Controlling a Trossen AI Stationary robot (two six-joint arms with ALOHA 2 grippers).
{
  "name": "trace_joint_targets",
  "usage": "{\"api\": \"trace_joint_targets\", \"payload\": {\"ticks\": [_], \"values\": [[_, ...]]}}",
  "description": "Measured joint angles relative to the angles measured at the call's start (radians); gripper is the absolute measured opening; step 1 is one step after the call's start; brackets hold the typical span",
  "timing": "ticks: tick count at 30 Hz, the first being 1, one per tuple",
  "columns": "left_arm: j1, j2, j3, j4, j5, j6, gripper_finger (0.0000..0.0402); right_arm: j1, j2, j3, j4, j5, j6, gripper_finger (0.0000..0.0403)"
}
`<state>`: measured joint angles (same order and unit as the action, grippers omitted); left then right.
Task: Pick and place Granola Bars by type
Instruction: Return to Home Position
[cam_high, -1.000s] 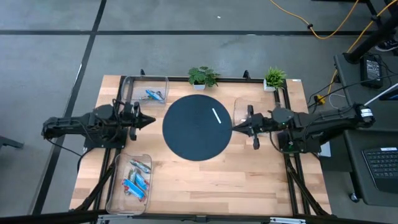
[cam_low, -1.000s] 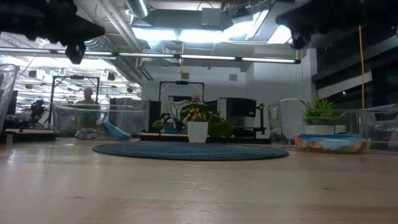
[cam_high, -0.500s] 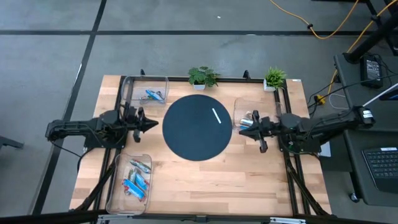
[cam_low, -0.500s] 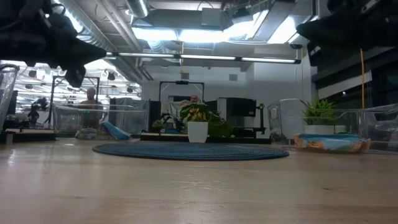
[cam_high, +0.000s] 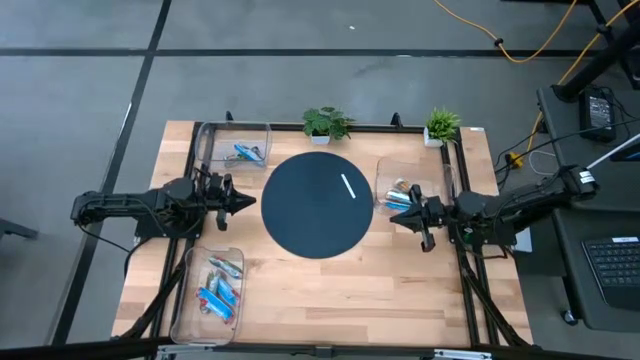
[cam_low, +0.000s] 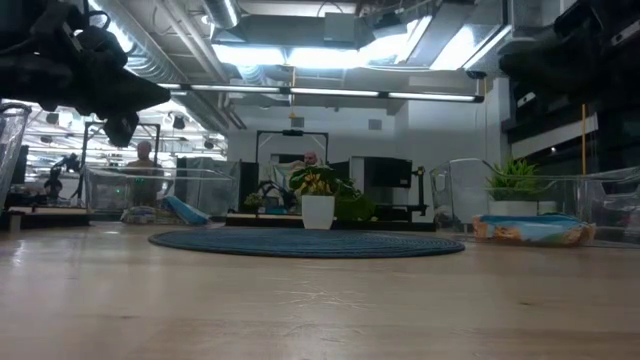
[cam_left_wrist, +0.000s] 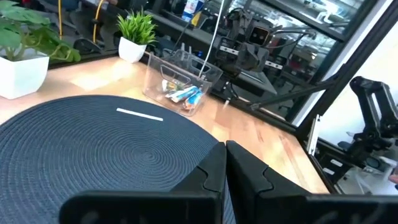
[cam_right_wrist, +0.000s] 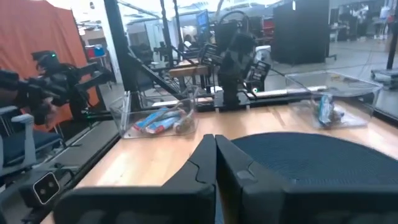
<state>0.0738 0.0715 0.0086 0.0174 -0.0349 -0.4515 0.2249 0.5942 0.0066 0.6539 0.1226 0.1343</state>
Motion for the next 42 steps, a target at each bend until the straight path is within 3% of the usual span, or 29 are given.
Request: {"api": "trace_joint_targets", "payload": {"ticks": [8, 15, 22, 28, 37, 42], "values": [[0.0, 0.0, 0.0, 0.0, 0.0, 0.004, 0.0006, -0.017, -0.003, 0.0, 0.001, -0.029, -0.115, 0.0003], [0.0, 0.0, 0.0, 0.0, 0.001, 0.002, 0.0008, -0.115, -0.093, 0.0, -0.014, -0.174, -0.192, 0.0003], [0.0, 0.0, 0.0, 0.001, 0.002, 0.002, 0.0008, -0.142, -0.309, 0.0, -0.204, -0.151, -0.212, 0.0003], [0.0, 0.0, 0.0, 0.001, 0.002, 0.001, 0.0005, -0.142, -0.593, 0.0, -0.481, -0.118, -0.252, 0.0002], [0.0, 0.001, 0.0, 0.008, 0.0, 0.001, 0.0008, -0.144, -0.591, 0.021, -0.522, -0.079, -0.351, 0.0002], [0.0, 0.001, 0.0, 0.001, 0.001, 0.001, 0.0005, -0.165, -0.591, 0.001, -0.568, -0.07, -0.241, 0.0002]]}}
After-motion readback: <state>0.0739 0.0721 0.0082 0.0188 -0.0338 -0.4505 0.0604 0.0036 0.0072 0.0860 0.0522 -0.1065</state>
